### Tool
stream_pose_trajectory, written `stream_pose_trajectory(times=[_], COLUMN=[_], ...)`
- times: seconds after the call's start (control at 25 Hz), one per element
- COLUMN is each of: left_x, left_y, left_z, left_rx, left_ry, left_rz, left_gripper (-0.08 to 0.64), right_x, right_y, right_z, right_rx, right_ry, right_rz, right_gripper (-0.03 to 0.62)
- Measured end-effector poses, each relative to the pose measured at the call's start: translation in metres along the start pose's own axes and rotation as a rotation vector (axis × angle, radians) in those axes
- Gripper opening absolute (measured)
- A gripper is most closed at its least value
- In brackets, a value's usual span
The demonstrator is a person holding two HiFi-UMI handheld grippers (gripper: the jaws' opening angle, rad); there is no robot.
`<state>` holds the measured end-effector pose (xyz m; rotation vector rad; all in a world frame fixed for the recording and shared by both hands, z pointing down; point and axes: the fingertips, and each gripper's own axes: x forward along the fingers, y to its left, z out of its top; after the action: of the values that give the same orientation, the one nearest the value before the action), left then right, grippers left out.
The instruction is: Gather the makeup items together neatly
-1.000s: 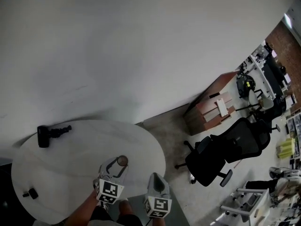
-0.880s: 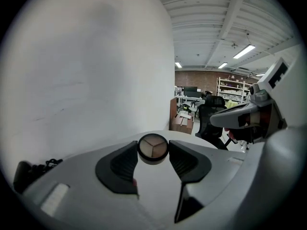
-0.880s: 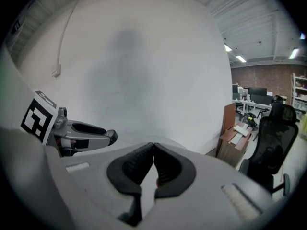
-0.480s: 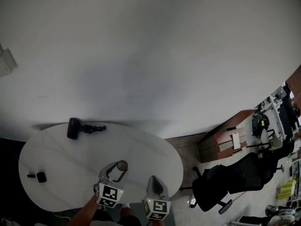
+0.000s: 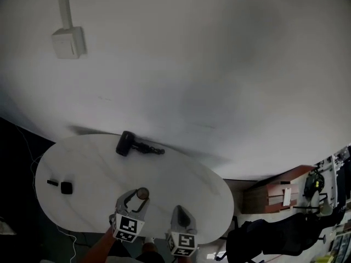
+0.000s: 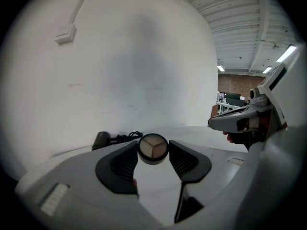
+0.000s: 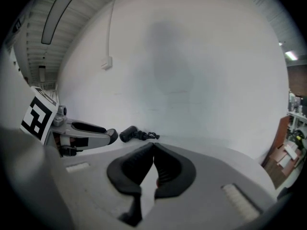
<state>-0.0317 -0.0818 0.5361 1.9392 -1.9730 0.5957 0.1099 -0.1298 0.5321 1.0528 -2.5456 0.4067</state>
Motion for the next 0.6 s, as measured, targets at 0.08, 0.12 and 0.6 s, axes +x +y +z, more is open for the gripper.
stream_pose_trajectory(times=[0.08, 0.12, 0.6], left_x=[-0.012, -0.018, -0.088], left_y=[0.02, 0.03, 0.132], left_z=[-0.01, -0.015, -0.084], left_rx=[-0.025, -0.038, -0.173], left_ry=[0.001, 0.002, 0.072], left_rz=[0.037, 0.054, 0.269], left_gripper=[0.215, 0.215, 0.215], right_x=[0.01, 0.015, 0.063], right_y=[0.023, 0.034, 0.153], right_z=[0.0, 0.0, -0.004], right_rx=[-0.018, -0.027, -0.133], right_ry=[0.009, 0.015, 0.063], right_rz=[0.04, 0.059, 0.262], right_gripper=[0.005, 0.005, 0.005])
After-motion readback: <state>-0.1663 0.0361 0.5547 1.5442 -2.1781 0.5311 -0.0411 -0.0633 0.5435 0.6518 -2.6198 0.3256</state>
